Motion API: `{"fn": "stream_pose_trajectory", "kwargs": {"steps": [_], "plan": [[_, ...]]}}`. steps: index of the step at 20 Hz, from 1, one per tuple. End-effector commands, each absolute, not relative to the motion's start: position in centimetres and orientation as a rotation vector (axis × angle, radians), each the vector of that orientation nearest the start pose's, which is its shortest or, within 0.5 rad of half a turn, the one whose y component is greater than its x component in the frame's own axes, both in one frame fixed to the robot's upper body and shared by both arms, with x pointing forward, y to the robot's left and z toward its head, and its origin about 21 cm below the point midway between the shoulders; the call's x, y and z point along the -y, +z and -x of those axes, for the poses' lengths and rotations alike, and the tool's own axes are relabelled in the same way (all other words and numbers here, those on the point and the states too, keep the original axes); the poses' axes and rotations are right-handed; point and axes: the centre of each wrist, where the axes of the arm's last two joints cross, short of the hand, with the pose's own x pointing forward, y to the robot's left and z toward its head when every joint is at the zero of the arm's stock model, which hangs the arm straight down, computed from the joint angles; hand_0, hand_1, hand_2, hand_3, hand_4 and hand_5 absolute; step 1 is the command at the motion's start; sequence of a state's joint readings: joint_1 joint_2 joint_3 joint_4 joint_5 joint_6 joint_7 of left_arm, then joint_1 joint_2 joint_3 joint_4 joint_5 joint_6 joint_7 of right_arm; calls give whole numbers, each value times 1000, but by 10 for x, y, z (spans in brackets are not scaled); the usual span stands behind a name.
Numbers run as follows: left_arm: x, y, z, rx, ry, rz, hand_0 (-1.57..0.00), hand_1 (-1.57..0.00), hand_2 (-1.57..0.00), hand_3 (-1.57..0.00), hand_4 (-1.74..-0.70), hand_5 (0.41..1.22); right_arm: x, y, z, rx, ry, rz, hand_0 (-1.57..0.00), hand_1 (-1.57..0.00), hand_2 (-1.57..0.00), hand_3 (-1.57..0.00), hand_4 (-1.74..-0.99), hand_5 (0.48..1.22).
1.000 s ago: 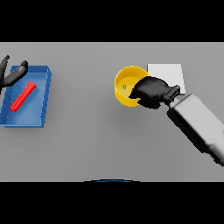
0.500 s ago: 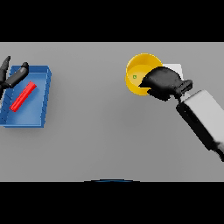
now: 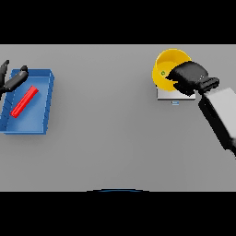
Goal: Pick up the red beaker and tilt it to pour out 1 green nut into yellow bowl. Pick up the yellow bowl and place it on the metallic measuring scale.
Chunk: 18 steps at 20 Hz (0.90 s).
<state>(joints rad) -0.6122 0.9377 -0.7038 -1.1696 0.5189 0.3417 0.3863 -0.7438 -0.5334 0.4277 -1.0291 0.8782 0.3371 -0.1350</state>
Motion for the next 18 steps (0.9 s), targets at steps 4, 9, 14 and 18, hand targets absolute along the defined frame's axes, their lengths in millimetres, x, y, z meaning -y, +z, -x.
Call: {"fn": "stream_pose_trajectory", "kwargs": {"steps": [4,9,14,18], "plan": [[-336,108,-345,1111,-400,-595,1,1,1,1,-724,714,251,92,-410,1149,1705,770,-1571,-1571,-1464,-1268,-1741,1221],[-338,108,-347,1093,-401,-596,1,1,1,1,-726,710,259,77,-414,1135,1658,723,-1562,-1571,-1405,-1374,-1741,1221],[-335,105,-347,1095,-406,-596,1,1,1,1,-728,713,264,77,-418,1110,1647,682,-1402,-1571,-1375,-1427,-1741,1221],[-335,104,-346,1092,-406,-593,1,1,1,1,-732,723,263,76,-416,1108,1616,658,-902,-1150,-1186,-937,-1660,1143]]}}
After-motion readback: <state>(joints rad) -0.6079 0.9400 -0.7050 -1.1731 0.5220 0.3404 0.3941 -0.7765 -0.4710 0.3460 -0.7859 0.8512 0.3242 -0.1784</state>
